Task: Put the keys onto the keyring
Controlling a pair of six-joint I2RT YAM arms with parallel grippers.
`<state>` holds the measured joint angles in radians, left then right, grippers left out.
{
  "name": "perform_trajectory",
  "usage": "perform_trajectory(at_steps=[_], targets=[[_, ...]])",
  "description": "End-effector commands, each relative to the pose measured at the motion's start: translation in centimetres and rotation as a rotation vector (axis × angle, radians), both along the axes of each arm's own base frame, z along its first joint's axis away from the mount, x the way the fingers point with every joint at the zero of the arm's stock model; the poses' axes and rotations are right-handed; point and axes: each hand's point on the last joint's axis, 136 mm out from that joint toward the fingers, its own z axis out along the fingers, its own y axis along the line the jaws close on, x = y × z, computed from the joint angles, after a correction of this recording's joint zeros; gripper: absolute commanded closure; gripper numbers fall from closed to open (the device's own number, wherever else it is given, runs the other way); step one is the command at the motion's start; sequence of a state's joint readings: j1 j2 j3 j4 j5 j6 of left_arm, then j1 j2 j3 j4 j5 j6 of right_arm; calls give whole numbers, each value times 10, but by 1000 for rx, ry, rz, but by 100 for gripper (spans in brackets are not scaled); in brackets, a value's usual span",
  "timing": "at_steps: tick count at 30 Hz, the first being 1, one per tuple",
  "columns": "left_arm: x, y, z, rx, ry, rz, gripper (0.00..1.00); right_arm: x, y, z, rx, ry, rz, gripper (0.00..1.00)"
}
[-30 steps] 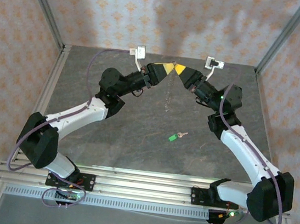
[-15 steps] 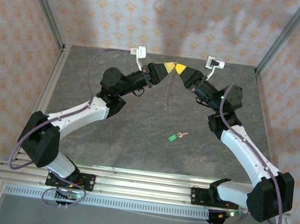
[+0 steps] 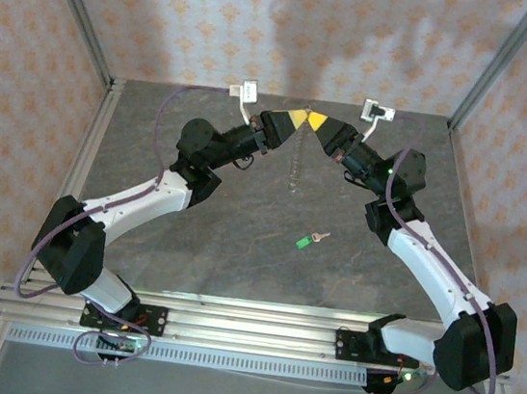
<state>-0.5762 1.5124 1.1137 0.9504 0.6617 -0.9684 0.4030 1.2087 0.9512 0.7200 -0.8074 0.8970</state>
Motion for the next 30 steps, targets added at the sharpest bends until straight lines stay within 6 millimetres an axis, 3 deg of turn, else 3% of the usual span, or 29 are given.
perform_trajectory(at_steps=[1,12,18,26,27,29,30], targets=[[-21,-9,12,8,-78,-62,88,-6,-2,11,7,-50,-11,100],[-22,-18,3,97,-77,-63,87,-6,-1,9,2,-45,-2,100],[-26,-29,3,121,-91,-95,99,-6,0,9,-6,-43,3,100],[-29,-29,0,141,-99,-83,100,-4,-1,6,-30,-24,-17,100],[-28,-27,-1,144,-98,-71,100,-2,-1,5,-34,-18,-21,99],[-28,-25,-5,157,-96,-49,100,3,-3,1,-49,2,-42,85],[-28,-23,-7,164,-95,-35,100,-4,-10,9,-42,-13,-55,76]])
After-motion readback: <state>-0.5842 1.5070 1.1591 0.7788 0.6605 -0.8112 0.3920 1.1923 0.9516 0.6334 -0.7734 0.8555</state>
